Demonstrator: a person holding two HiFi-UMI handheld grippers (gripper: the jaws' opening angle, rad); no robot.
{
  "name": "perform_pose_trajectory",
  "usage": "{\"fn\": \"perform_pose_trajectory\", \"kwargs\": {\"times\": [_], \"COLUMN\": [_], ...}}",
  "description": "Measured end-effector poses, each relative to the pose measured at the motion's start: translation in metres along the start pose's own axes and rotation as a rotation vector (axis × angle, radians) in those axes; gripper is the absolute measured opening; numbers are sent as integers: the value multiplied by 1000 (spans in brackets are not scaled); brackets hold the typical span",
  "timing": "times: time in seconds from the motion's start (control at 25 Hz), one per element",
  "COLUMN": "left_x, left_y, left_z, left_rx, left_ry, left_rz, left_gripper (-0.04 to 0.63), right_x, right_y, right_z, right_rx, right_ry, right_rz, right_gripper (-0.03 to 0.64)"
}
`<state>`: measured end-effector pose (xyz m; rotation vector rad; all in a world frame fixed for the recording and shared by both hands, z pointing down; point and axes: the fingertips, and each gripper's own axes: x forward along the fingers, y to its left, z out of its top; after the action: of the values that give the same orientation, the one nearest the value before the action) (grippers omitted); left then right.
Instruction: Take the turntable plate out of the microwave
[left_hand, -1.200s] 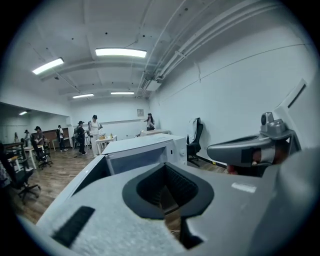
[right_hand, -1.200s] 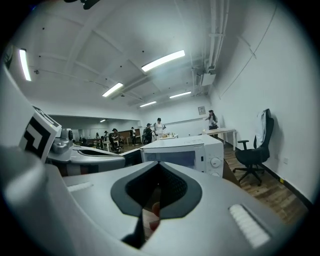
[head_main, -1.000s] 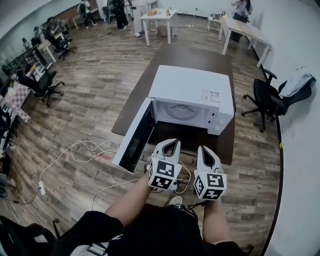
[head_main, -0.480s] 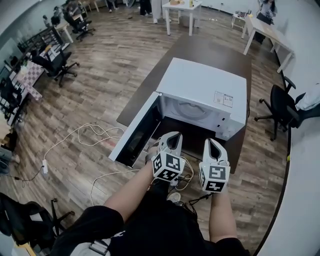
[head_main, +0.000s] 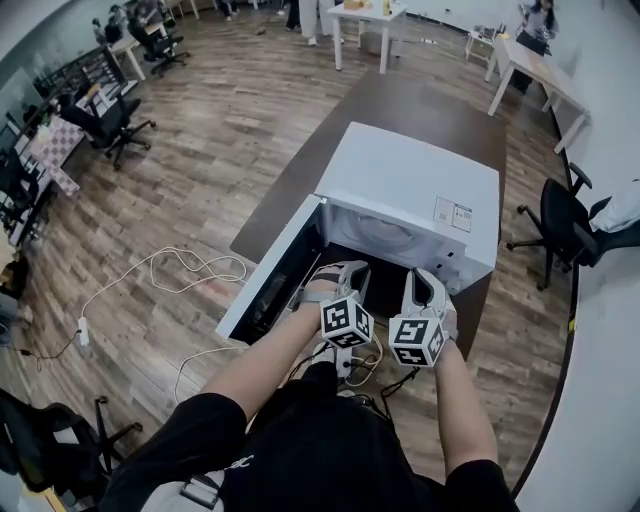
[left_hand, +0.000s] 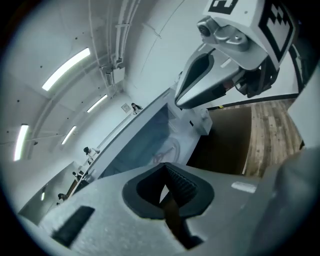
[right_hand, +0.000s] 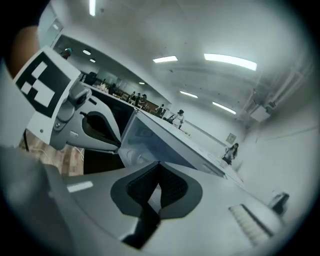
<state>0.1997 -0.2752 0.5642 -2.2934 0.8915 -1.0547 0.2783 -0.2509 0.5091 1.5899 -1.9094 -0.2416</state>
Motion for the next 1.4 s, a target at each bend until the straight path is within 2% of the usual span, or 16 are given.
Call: {"fn": "perform_pose_trajectory", "kwargs": {"times": [0.2, 0.44, 0.56, 0.72, 0.8, 0.92, 1.0, 1.12, 1.2, 1.4], "left_x": [36, 63, 75, 85, 90, 95, 96, 97, 99, 104], "left_y": [-3, -1, -7, -9, -9, -7, -7, -8, -10, -9], "left_z": [-20, -26, -30, -36, -42, -47, -48, -49, -50, -47], "left_rx": [157, 248, 288, 343, 350, 322, 307, 329, 335, 319], "left_ry": [47, 62, 66, 72, 79, 75, 65, 50, 45, 44], "left_rz": [-38, -64, -94, -125, -138, -150, -159, -159, -155, -148], "left_gripper": [8, 8, 8, 12, 20, 35, 51, 75, 78, 83], "right_x": [39, 72, 84, 101, 106, 113, 119, 127, 134, 150], "right_y": [13, 27, 28, 28, 29, 30, 32, 40, 40, 33], "right_z": [-20, -50, -66, -83, -85, -88, -92, -93, -91, -105], "right_rx": [-203, -409, -480, -495, -499, -532, -598, -732, -779, -792], "right_ry": [51, 127, 176, 244, 258, 272, 290, 299, 295, 381], "right_rz": [43, 78, 78, 77, 68, 48, 44, 50, 41, 38], "right_gripper": [9, 9, 11, 30, 51, 82, 101, 119, 123, 133]}}
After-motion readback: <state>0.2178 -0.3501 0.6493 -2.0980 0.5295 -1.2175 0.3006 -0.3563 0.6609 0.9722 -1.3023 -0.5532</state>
